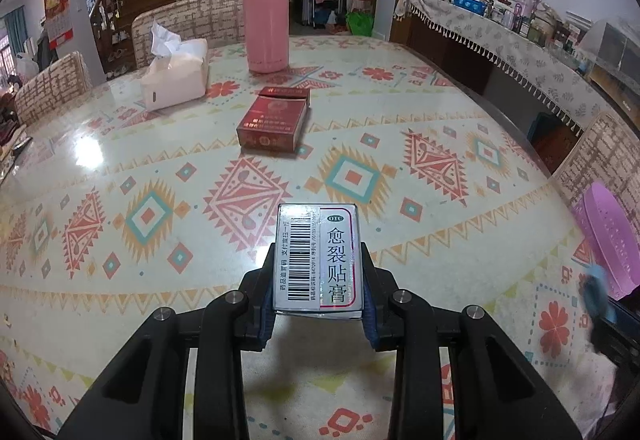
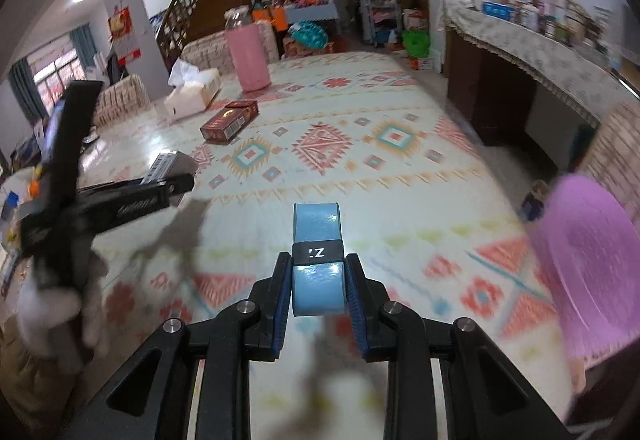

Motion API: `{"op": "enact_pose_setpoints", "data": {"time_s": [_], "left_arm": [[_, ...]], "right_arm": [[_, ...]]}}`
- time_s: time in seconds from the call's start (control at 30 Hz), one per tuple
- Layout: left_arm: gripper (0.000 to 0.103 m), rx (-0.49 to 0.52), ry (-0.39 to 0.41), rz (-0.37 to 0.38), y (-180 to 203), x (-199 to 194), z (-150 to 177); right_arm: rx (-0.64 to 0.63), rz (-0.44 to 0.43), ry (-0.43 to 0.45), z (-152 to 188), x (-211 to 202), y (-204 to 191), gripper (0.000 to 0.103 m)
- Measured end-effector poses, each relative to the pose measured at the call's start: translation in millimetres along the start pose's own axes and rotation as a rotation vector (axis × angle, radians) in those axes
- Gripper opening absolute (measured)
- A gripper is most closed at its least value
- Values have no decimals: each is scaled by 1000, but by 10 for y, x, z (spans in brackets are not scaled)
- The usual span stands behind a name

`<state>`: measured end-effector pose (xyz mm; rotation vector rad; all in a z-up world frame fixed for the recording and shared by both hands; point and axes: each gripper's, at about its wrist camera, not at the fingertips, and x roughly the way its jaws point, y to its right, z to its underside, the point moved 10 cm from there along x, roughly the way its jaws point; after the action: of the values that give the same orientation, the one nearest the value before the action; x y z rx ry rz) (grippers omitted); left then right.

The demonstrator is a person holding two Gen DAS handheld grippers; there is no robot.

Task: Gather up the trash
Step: 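Lift both held items and carry them over the pink basket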

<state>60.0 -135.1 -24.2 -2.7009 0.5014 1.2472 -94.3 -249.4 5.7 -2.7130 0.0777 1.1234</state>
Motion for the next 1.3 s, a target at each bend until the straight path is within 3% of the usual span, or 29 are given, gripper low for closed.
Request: {"op": "enact_pose_setpoints", "data": {"time_s": [0.33,0.63,0.97,1.3], "left_arm": [[33,17,24,10,191,-302,61],[33,136,62,-79,559,-758,276],[33,210,89,-38,1107,-960,290],[33,257,80,-13,1378,-949,322]], "right_arm": [[92,-2,96,243,-674,405,29],[133,-70,104,390,-702,562,29],[166,-65,130,450,-845,824,29],[192,-68,145,441,-902,991,29]]}}
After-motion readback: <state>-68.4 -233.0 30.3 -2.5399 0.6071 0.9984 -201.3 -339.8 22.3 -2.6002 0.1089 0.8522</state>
